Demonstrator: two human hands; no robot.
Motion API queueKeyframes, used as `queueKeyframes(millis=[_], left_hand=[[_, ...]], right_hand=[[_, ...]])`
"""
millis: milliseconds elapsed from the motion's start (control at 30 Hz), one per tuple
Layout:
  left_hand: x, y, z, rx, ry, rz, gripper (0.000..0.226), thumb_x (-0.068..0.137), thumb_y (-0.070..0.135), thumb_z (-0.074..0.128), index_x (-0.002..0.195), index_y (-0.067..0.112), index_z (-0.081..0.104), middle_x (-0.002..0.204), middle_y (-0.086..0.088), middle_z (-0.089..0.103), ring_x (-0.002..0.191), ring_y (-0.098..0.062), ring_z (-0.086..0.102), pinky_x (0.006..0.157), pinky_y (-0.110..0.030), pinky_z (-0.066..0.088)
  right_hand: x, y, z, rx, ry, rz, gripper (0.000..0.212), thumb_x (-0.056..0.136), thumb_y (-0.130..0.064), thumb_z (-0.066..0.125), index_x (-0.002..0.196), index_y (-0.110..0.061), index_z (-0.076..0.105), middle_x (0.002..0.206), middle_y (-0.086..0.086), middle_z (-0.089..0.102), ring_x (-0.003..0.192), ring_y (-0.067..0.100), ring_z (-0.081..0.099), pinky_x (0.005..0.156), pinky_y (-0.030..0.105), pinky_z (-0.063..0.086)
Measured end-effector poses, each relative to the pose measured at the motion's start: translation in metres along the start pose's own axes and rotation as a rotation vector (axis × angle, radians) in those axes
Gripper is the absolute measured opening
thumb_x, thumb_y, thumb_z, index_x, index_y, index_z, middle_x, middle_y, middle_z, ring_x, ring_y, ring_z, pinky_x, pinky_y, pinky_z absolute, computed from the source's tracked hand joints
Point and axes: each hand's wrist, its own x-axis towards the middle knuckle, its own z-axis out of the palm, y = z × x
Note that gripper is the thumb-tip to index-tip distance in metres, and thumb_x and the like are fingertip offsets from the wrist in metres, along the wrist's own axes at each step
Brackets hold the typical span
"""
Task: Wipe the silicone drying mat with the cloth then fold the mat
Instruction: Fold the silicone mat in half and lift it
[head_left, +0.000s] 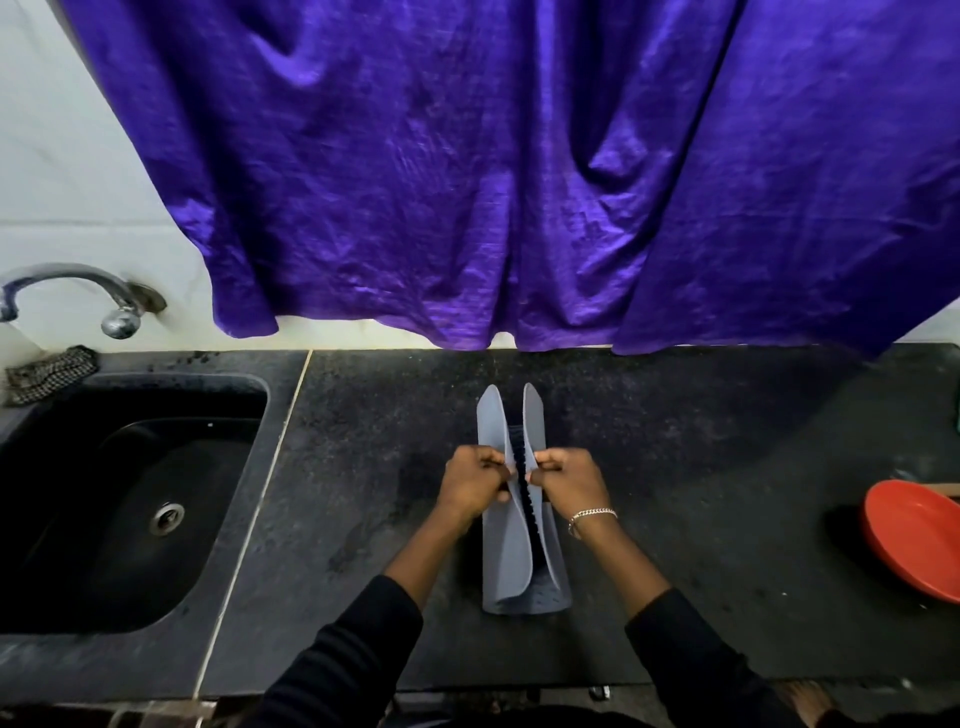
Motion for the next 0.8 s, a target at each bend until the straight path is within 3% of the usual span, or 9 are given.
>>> queueKeyframes(millis=[100,267,467,633,800], left_hand=[[-0.001,-0.001,0.0,-0.007,-0.021,-0.015,0.012,0.084,0.014,0.074,0.073,0.014,0.077,0.077,-0.013,0.077,0.075,-0.032,0.075,0.081,-0.049,0.063],[-0.002,0.0,0.001,-0.049,-0.032,-0.041,0.022,0.086,0.011,0.072,0.067,0.021,0.077,0.069,-0.003,0.074,0.066,-0.019,0.07,0.077,-0.047,0.064],[-0.004,0.003,0.002,-0.108,-0.017,-0.032,0.012,0.088,0.008,0.071,0.079,0.014,0.076,0.079,-0.008,0.076,0.071,-0.017,0.072,0.071,-0.037,0.064],[-0.004,0.004,0.004,-0.141,-0.021,-0.05,0.012,0.089,0.005,0.07,0.081,0.011,0.075,0.077,-0.005,0.075,0.068,-0.013,0.071,0.063,-0.028,0.059],[-0.004,0.003,0.006,-0.17,-0.029,-0.059,0.014,0.09,0.003,0.068,0.081,0.011,0.075,0.078,-0.005,0.075,0.069,-0.012,0.073,0.064,-0.027,0.06]], right_hand=[[0.0,0.0,-0.001,0.019,0.01,0.029,0.03,0.077,-0.003,0.072,0.106,-0.01,0.076,0.086,0.005,0.077,0.084,0.024,0.074,0.077,0.04,0.061],[0.0,-0.001,-0.001,0.058,0.014,0.058,0.027,0.076,-0.003,0.07,0.1,-0.012,0.078,0.084,0.004,0.077,0.082,0.023,0.074,0.076,0.041,0.062],[0.002,0.003,0.0,0.152,-0.022,0.106,0.025,0.076,0.001,0.067,0.087,-0.018,0.077,0.085,0.006,0.078,0.085,0.026,0.075,0.078,0.045,0.063],[0.003,0.008,0.0,0.196,-0.037,0.131,0.025,0.078,0.002,0.068,0.098,-0.009,0.077,0.091,0.01,0.077,0.087,0.026,0.075,0.08,0.047,0.063],[0.002,0.009,0.0,0.192,-0.043,0.125,0.026,0.079,0.004,0.066,0.099,-0.008,0.076,0.09,0.009,0.078,0.086,0.027,0.075,0.079,0.045,0.063]])
